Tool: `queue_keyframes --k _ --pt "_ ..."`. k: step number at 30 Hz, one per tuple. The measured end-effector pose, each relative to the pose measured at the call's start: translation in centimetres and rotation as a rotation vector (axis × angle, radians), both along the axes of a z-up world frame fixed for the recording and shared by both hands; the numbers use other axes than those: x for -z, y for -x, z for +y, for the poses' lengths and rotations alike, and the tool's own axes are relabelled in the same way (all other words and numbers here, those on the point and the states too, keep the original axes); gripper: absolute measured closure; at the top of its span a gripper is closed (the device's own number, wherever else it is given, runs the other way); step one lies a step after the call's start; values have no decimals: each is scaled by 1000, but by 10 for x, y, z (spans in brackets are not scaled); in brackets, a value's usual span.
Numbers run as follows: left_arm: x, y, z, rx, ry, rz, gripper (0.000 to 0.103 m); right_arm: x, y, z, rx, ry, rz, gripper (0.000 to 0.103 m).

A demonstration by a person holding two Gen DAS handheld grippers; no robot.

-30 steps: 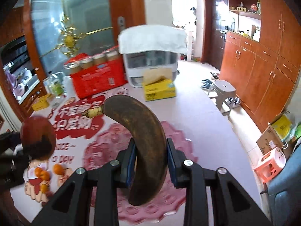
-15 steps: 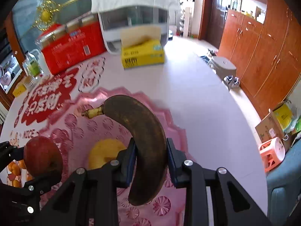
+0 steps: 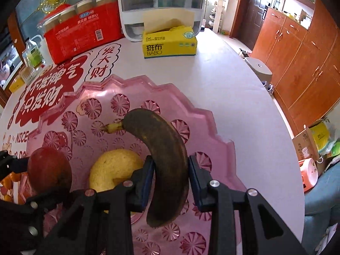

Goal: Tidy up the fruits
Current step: 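Carry apple and banana into the pink bowl and release both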

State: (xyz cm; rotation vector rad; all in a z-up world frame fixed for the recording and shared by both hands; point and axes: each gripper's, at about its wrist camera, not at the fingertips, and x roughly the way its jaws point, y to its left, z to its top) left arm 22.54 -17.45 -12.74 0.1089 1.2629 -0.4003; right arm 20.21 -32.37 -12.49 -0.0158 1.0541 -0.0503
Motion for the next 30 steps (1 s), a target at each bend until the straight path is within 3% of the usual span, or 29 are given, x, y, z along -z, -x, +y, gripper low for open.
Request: queue_keyframes --k 2,4,7,19,30 --pt "-4 2 2 -1 5 -6 32 -5 3 1 -11 0 -27 67" --pt "-11 5 3 5 -12 -41 24 -15 7 1 -20 3 -62 55" --pt "-22 10 5 8 -12 -71 23 -31 13 3 -24 17 -114 47" --pt "-65 38 25 -30 16 -148 20 -70 47 16 -34 -14 -176 47" --pt "-100 88 53 -63 43 -238 20 -93 89 32 -32 -46 -196 47"
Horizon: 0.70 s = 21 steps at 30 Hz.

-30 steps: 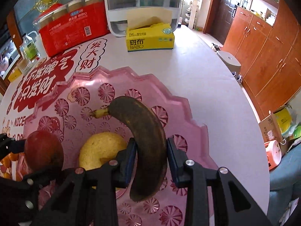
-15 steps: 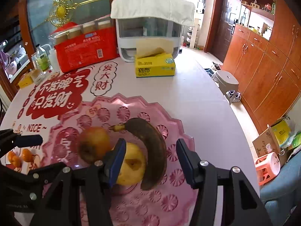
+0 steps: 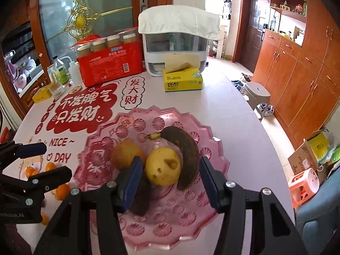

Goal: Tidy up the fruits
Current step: 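Carry apple and banana into the pink bowl and release both, then withdraw both tools from the bowl toward the mandarins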

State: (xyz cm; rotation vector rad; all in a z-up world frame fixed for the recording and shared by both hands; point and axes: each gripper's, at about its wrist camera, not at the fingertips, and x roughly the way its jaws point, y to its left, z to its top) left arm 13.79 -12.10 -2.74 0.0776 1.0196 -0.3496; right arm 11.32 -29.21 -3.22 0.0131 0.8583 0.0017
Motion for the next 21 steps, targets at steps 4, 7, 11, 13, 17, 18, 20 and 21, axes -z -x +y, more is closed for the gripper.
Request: queue_keyframes --k 4,7,11,13,17,18,20,21 --pt "-11 17 8 -8 7 -33 15 -10 15 7 -3 -16 -15 47" --pt "-20 29 14 -18 11 -63 11 -18 24 11 -3 -29 -24 47" --pt "-30 39 23 -28 39 -71 9 -30 36 16 -12 -43 -41 47" --pt "-36 45 30 -42 49 -83 9 -37 42 21 -25 -43 -55 47" --pt "-49 56 47 -74 68 -109 9 -52 53 31 -62 -52 -86 46" --pt "-53 58 55 -88 74 -118 9 -57 56 36 -74 -57 -97 44" --pt "-61 61 67 -112 75 -135 9 -63 59 42 -92 -60 -113 41" --pt "-67 65 77 -133 74 -153 9 -67 60 47 -107 -62 -126 40"
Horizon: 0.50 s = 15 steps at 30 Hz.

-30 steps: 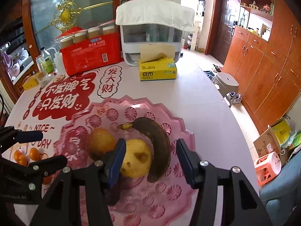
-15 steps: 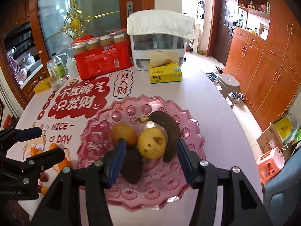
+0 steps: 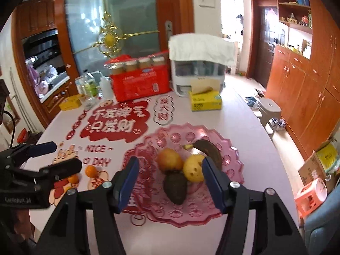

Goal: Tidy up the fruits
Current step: 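Withdraw both tools from the bowl toward the mandarins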

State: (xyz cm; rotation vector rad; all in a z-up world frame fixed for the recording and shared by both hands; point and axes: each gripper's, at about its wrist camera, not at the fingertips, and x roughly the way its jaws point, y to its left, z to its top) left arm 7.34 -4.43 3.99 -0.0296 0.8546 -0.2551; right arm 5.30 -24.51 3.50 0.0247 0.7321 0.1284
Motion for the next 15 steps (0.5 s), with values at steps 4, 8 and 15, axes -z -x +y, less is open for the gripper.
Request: queue_keyframes --k 4,8,15 --pt "-18 7 33 -76 -15 -53 8 -9 2 19 -57 -1 -23 39" --pt "-31 15 75 -182 -37 -99 5 -11 -3 42 -119 -4 -34 39" --pt "-29 20 139 -331 -86 -105 4 -3 -16 91 -237 -3 -10 39"
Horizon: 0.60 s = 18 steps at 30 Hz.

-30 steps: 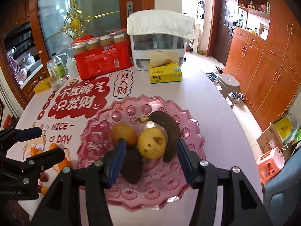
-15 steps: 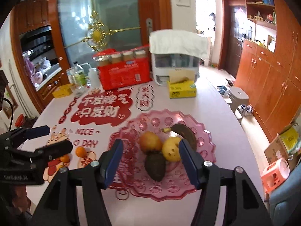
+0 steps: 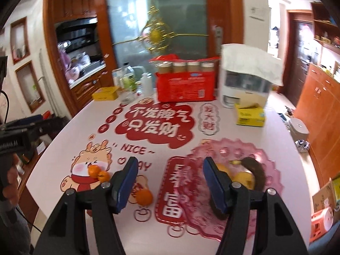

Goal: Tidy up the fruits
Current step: 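Withdraw both tools from the bowl toward the mandarins, then grasp a mandarin with the left tool while the right tool grasps another mandarin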

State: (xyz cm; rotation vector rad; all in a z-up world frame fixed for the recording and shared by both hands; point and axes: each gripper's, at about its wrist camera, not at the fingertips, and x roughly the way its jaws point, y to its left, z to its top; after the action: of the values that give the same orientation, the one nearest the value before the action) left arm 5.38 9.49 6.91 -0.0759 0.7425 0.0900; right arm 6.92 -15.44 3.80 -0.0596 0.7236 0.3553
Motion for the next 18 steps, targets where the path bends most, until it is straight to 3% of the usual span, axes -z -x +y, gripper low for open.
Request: queue_keyframes --k 5,11,18 --pt "15 -2 35 -73 -22 28 4 16 -14 36 -69 19 39 39" --pt "58 -14 68 -115 4 118 4 46 -33 73 -117 53 115 39" --pt "130 -34 77 -28 -39 257 5 88 -61 101 -142 84 220 39"
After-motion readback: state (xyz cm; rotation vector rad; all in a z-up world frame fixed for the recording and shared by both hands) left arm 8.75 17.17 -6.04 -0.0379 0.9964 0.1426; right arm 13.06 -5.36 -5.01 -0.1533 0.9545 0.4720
